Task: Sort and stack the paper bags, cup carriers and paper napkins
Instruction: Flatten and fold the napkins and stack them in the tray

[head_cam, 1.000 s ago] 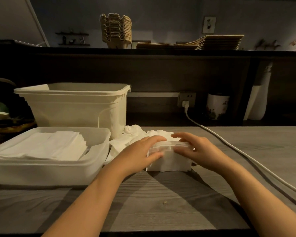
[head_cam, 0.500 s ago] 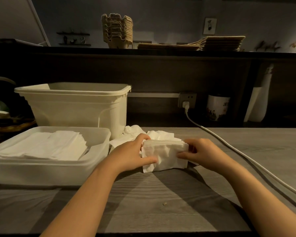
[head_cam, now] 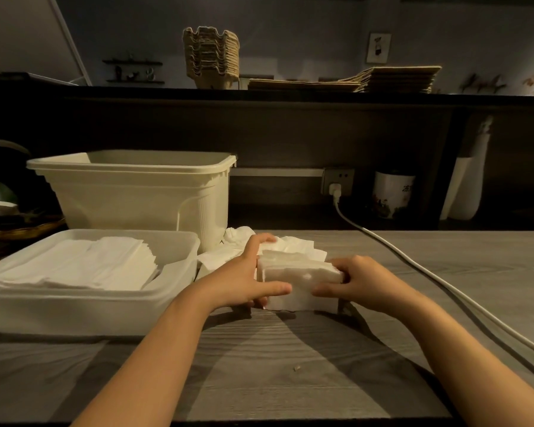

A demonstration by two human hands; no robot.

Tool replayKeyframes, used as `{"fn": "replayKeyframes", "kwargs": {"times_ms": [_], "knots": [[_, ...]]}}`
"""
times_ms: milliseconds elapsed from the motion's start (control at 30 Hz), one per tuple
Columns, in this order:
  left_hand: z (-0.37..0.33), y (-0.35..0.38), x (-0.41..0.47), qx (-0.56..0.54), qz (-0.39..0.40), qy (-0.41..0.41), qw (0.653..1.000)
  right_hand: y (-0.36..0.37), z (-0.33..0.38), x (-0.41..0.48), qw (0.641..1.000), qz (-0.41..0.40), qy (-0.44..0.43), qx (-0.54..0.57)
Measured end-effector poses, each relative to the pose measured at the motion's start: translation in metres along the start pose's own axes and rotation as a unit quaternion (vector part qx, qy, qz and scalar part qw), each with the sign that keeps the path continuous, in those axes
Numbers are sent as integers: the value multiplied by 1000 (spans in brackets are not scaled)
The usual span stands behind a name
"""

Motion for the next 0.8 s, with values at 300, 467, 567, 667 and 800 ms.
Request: {"fn": "replayKeyframes", "kwargs": {"times_ms": [300,467,567,667,800], "knots": [[-20,-10,0,181,-81,101,975,-6,9,1,998,-34,-46,-3],[-25,8,0,107,-26,115,987,-4,15,-2,995,-34,-62,75],[-21,5,0,116,-40,100,987,0,14,-1,997,-28,-52,49],[-23,-3,0,124,-69,100,985,-5,16,-1,997,-47,-50,25],[-23,-9,0,123,-73,98,985,-10,15,-3,997,-55,-50,26]]}}
Point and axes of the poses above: each hand's wrist, its own x-axis towards the middle knuckle, its own y-axis out of the palm, z = x × y, the point moved 10 cm from there along x, towards the middle knuckle, and after that the axes turned 1 degree about z, right-handed, at the moved point
